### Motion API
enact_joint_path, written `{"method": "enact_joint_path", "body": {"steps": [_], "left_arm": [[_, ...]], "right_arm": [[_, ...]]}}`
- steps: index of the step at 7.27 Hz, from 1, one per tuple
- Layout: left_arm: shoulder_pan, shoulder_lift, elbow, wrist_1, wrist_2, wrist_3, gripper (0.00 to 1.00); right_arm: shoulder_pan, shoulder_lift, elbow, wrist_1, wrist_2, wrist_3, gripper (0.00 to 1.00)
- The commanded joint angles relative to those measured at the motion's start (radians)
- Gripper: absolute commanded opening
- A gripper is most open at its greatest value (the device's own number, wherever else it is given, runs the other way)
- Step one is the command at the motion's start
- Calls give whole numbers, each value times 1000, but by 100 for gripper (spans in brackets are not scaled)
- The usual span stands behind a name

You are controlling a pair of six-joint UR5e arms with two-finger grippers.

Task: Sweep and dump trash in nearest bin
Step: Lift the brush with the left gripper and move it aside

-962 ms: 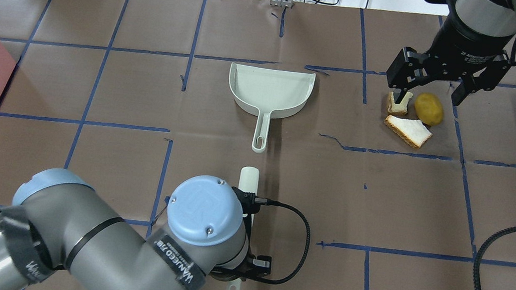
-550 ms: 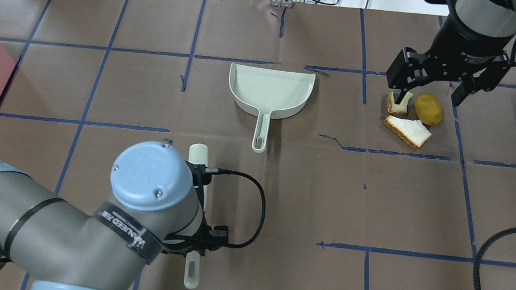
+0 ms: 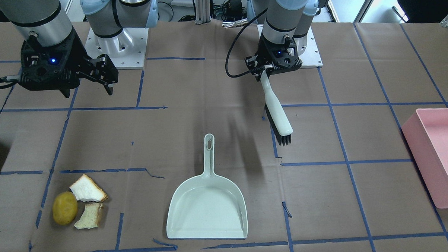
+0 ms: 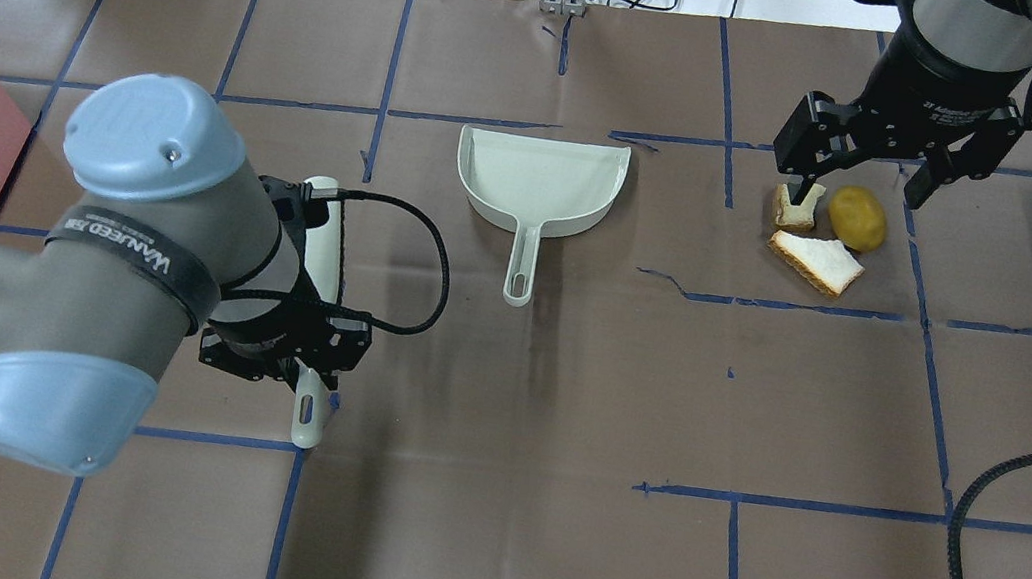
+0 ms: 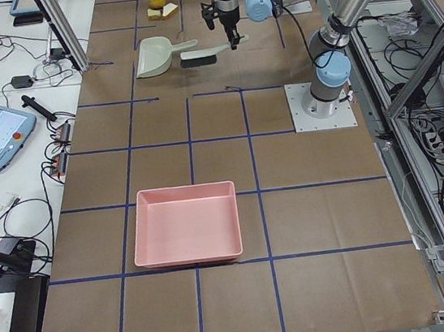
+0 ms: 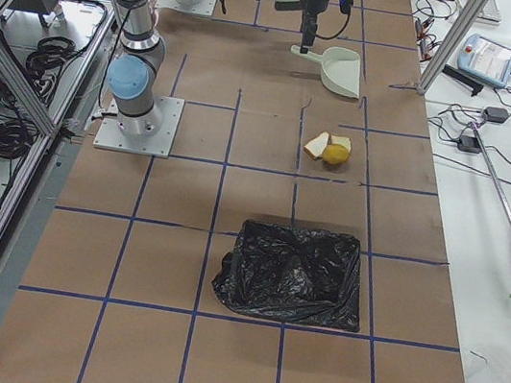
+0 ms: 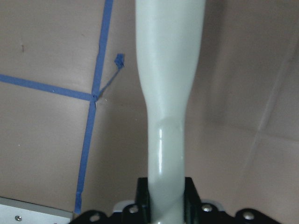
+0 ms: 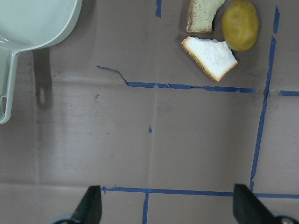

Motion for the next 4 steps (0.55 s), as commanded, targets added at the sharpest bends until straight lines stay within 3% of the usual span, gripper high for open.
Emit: {"method": "enact_joint_path", "body": {"steps": [1,4], "left_arm": [[104,-3,21,-16,8,58,18],[136,-40,35,-14,8,105,18]], "right_arm": [[2,-1,-5,2,-3,5,100],[2,7,-7,30,1,5,100]]}}
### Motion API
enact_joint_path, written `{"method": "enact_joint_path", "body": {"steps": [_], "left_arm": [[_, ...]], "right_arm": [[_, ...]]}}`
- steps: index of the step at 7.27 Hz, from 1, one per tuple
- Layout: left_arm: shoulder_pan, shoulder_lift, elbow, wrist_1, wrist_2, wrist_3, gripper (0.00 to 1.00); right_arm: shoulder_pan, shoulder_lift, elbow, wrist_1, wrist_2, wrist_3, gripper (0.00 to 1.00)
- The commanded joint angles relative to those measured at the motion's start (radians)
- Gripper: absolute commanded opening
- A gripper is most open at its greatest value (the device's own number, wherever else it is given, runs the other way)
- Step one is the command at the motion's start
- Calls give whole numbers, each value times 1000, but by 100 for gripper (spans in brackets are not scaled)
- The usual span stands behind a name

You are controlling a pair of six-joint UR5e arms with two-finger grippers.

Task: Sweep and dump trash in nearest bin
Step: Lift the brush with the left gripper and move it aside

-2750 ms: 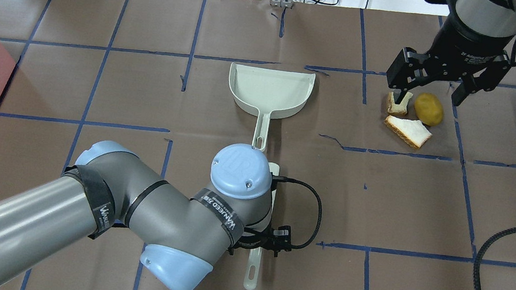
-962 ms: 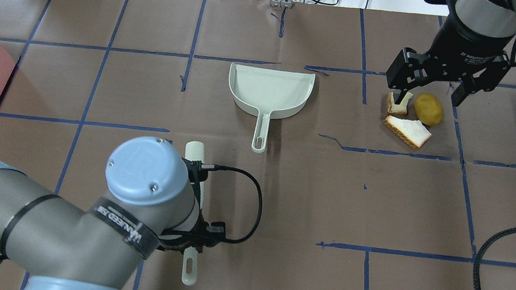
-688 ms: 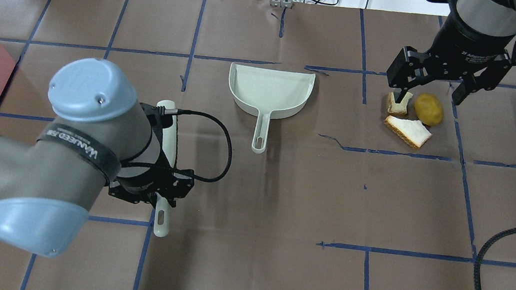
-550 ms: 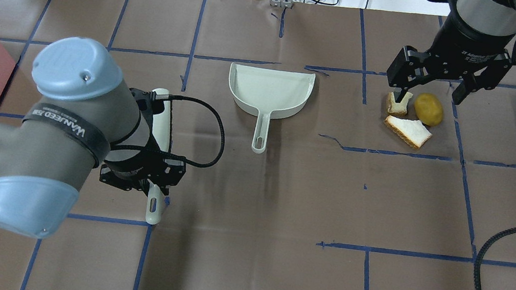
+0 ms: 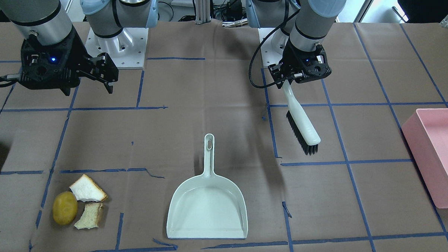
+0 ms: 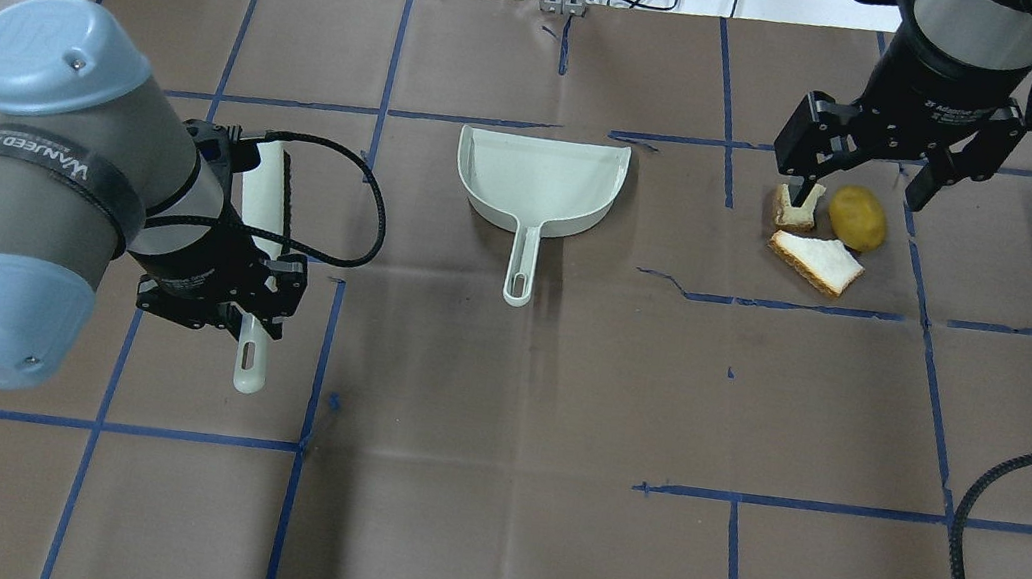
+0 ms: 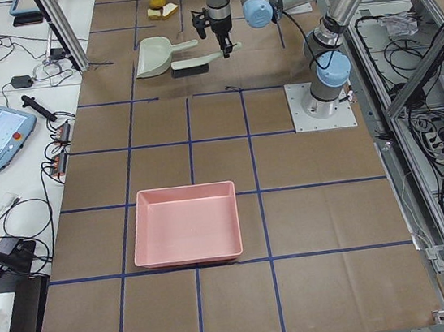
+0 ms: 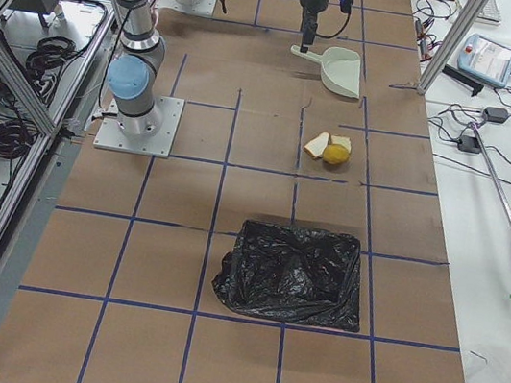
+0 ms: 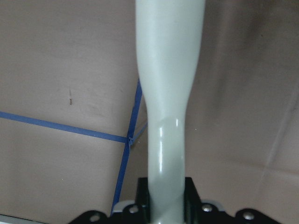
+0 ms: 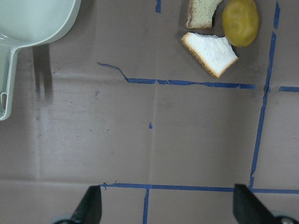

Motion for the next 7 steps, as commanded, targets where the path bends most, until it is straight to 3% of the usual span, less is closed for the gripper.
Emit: {"method": "enact_joint_path", "body": {"steps": [1,4,7], "left_arm": [[7,-17,4,4,-2,10,19],[7,-19,14,15,-1,70,18],[9,-36,68,0,1,73,19]], "right_arm": [[5,12,-5,-5,3,-4,100],[43,84,-77,-11,1,2,100],[234,320,-265,-87,3,32,100]]}}
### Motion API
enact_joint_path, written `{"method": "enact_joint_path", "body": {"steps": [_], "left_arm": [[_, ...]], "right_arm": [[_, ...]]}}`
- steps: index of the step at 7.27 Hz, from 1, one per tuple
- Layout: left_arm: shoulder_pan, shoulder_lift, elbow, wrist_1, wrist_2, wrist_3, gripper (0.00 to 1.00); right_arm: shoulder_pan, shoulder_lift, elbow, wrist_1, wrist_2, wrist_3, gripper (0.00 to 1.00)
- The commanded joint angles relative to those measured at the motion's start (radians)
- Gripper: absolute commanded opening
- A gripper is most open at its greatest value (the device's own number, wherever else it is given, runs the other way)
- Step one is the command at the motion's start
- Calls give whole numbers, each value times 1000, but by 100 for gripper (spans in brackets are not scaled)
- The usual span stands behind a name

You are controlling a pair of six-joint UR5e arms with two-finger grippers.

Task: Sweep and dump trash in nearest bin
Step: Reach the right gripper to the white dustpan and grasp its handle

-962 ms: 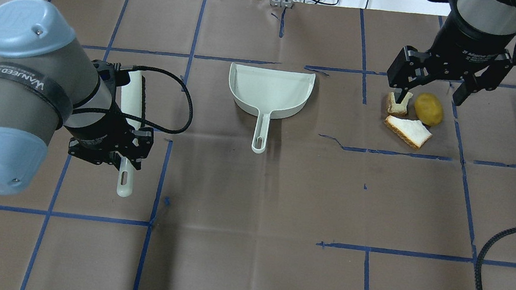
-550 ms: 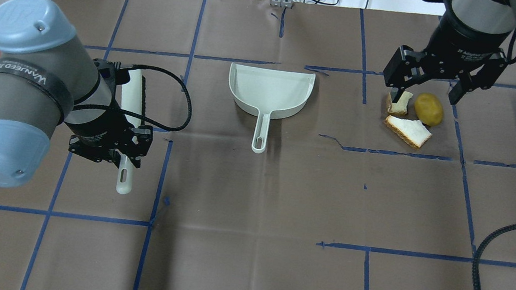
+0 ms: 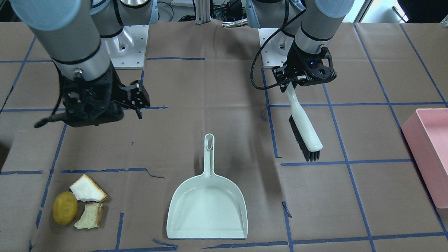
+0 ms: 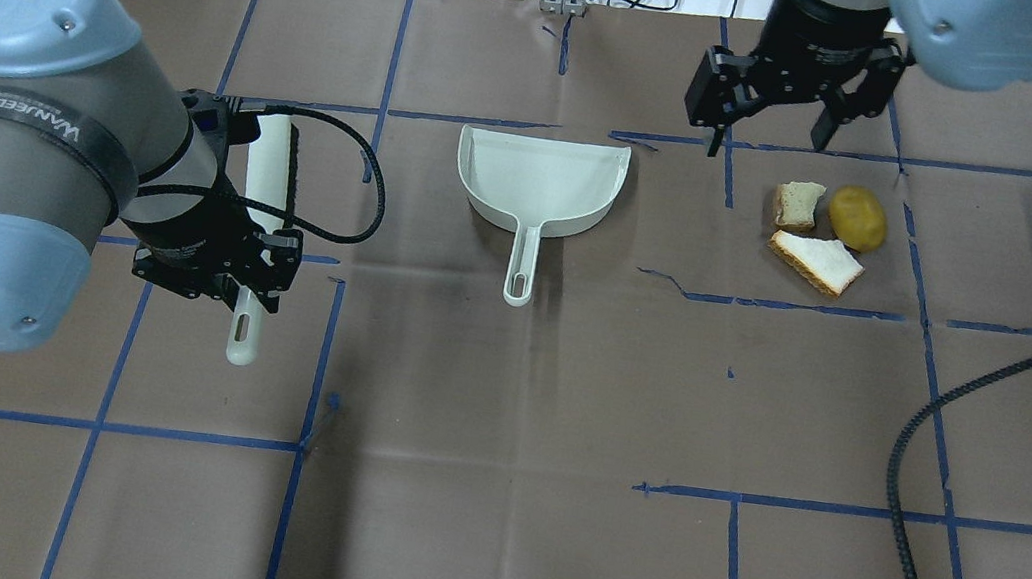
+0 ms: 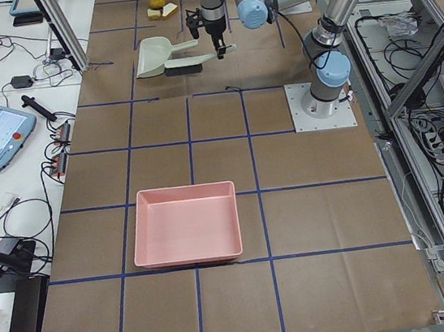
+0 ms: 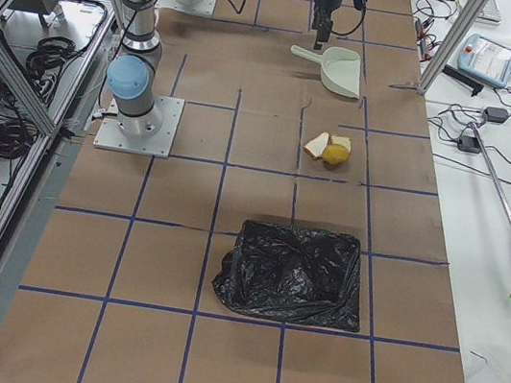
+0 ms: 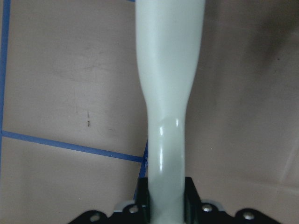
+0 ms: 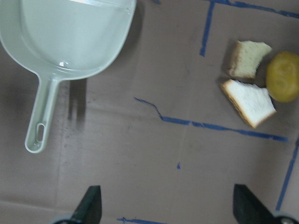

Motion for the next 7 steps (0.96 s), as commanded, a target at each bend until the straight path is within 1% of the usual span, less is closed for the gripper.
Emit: {"method": "enact_joint_path", "body": {"steps": [1,2,3,4,6,7], "left_arm": [[-1,-9,11,-5,2,1,19],[-1,-11,1,-5,1,1,18],[-1,-11,1,-5,2,1,19],[-1,-9,0,-5,2,3,19],[-3,-7,-3,-23,1,3,19],[-3,0,-8,-45,1,9,18]], "right_arm": [[121,173,-163,-29,1,68,100],[171,247,-220,-29,1,117,100],[227,310,-246,-29,1,181,100],[238,323,-237,-29,3,236,100],[227,318,-229,-39,3,234,100],[223,320,-211,-55,18,238,100]]}}
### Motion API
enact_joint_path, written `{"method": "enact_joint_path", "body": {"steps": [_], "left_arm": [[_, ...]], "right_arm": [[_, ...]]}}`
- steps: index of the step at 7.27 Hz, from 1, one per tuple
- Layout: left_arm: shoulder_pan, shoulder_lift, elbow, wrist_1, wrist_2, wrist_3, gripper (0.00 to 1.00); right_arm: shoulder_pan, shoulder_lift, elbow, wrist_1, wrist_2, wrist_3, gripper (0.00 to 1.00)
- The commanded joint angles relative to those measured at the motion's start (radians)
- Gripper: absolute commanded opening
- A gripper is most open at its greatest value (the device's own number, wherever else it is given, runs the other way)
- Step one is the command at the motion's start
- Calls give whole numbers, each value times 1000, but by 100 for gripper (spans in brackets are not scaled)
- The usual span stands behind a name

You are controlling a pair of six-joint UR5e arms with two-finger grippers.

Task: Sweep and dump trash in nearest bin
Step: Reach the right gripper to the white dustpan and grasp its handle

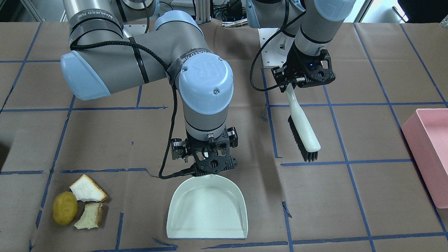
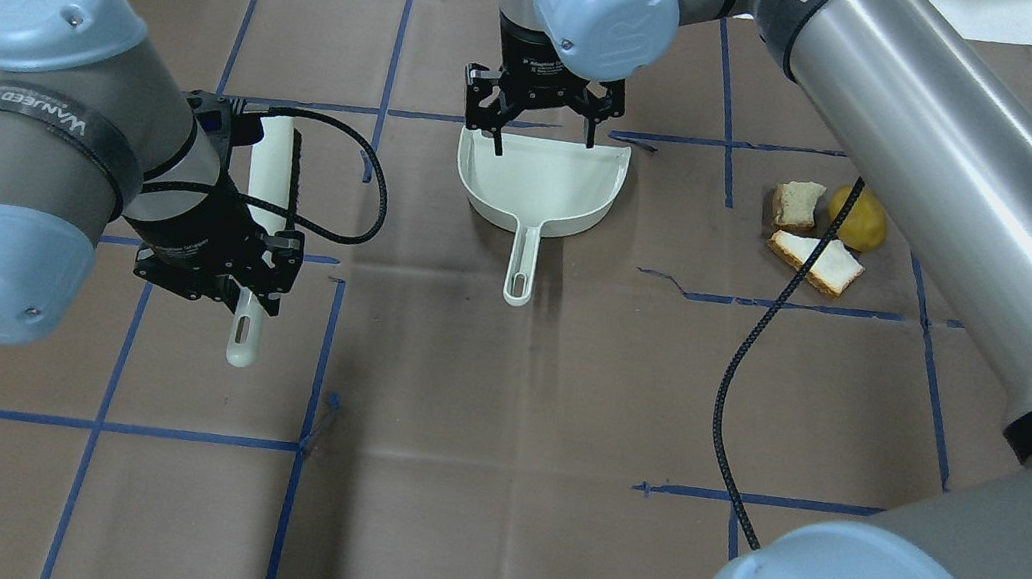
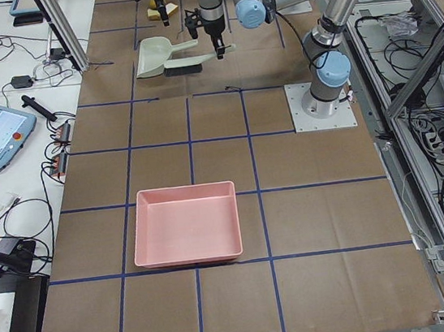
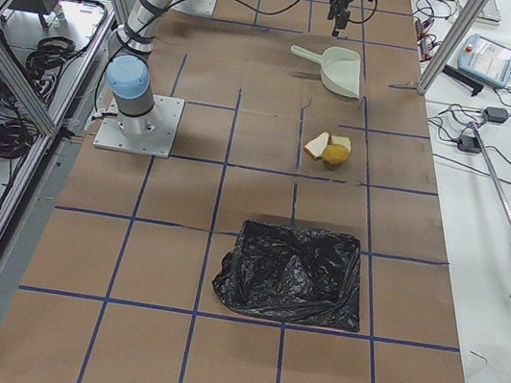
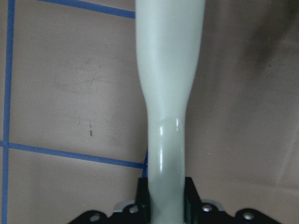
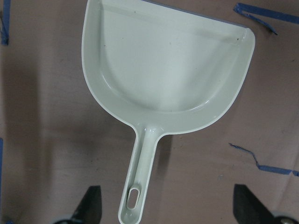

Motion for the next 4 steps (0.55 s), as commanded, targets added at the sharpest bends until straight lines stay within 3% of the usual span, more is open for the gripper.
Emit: {"method": "enact_joint_path", "body": {"steps": [1,4], "left_arm": [[-1,2,-6,-30,-1,5,18],[-1,8,-4,-44,1,51,19]], "right_arm": [[-7,-5,61,-63,11,21,100],[5,-15,139,-109,49,119,100]]}}
